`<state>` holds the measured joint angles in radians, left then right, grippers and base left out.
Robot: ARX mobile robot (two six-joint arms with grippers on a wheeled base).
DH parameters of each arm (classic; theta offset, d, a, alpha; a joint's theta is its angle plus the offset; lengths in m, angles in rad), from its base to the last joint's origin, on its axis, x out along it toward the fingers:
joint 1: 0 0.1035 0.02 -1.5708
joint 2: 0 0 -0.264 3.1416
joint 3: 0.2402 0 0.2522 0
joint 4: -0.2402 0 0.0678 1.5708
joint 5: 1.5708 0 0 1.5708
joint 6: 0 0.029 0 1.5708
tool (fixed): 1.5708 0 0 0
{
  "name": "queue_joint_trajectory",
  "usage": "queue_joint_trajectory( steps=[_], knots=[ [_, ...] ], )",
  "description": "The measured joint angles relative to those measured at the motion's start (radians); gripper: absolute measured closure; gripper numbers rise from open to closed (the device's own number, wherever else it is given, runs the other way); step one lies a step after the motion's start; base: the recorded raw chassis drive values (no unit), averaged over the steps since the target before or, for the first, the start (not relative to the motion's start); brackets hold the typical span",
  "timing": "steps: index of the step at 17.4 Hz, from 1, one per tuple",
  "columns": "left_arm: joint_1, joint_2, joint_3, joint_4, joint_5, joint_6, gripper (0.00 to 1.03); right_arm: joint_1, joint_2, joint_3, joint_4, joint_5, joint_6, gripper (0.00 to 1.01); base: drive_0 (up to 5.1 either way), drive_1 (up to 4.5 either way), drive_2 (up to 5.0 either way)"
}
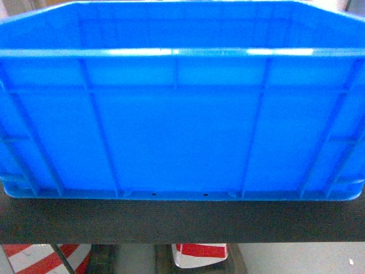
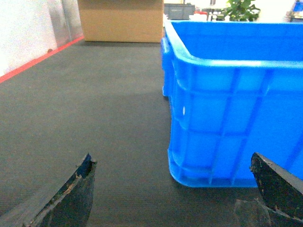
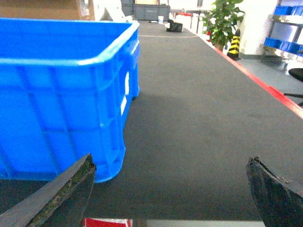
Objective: Place box next to blue box on left shelf
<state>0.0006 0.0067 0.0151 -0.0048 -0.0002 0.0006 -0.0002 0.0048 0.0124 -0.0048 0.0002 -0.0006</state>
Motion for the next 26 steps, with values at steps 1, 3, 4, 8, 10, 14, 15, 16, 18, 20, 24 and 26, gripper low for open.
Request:
queue_joint_trajectory(
  steps=[1, 3, 4, 8, 10, 14, 15, 16, 18, 20, 24, 26],
  knots=[
    [0.000, 0.000, 0.000, 0.000, 0.000, 0.000, 0.05, 0.000, 0.000, 0.000, 0.001, 0.000, 0.000, 0.03, 0.0, 0.00, 0.0],
    [0.000, 0.000, 0.000, 0.002, 0.000, 0.000, 0.05, 0.000, 0.000, 0.000, 0.003, 0.000, 0.000, 0.03, 0.0, 0.00, 0.0],
    [0.000, 0.000, 0.000, 0.004, 0.000, 0.000, 0.05, 0.000, 0.000, 0.000, 0.003, 0.000, 0.000, 0.03, 0.0, 0.00, 0.0],
    [0.000, 0.000, 0.000, 0.002, 0.000, 0.000, 0.05, 0.000, 0.000, 0.000, -0.001, 0.000, 0.000, 0.03, 0.0, 0.00, 0.0],
    [0.000, 0.000, 0.000, 0.000, 0.000, 0.000, 0.05, 0.000, 0.000, 0.000, 0.000, 0.000, 0.000, 0.03, 0.0, 0.00, 0.0],
    [0.000, 0.000, 0.000, 0.000, 0.000, 0.000, 0.05, 0.000, 0.000, 0.000, 0.000, 0.000, 0.000, 0.03, 0.0, 0.00, 0.0],
    [0.000, 0.000, 0.000, 0.000, 0.000, 0.000, 0.05, 0.000, 0.000, 0.000, 0.000, 0.000, 0.000, 0.03, 0.0, 0.00, 0.0],
    [0.000, 0.000, 0.000, 0.000, 0.000, 0.000, 0.05, 0.000, 0.000, 0.000, 0.000, 0.000, 0.000, 0.03, 0.0, 0.00, 0.0],
    [0.000, 0.000, 0.000, 0.000, 0.000, 0.000, 0.05, 0.000, 0.000, 0.000, 0.000, 0.000, 0.000, 0.03, 0.0, 0.00, 0.0],
    [0.000, 0.000, 0.000, 0.000, 0.000, 0.000, 0.05, 0.000, 0.000, 0.000, 0.000, 0.000, 0.000, 0.03, 0.0, 0.00, 0.0],
    [0.000, 0.000, 0.000, 0.000, 0.000, 0.000, 0.05, 0.000, 0.000, 0.000, 0.000, 0.000, 0.000, 0.03, 0.0, 0.00, 0.0],
    [0.000, 0.000, 0.000, 0.000, 0.000, 0.000, 0.05, 0.000, 0.000, 0.000, 0.000, 0.000, 0.000, 0.03, 0.0, 0.00, 0.0]
  ],
)
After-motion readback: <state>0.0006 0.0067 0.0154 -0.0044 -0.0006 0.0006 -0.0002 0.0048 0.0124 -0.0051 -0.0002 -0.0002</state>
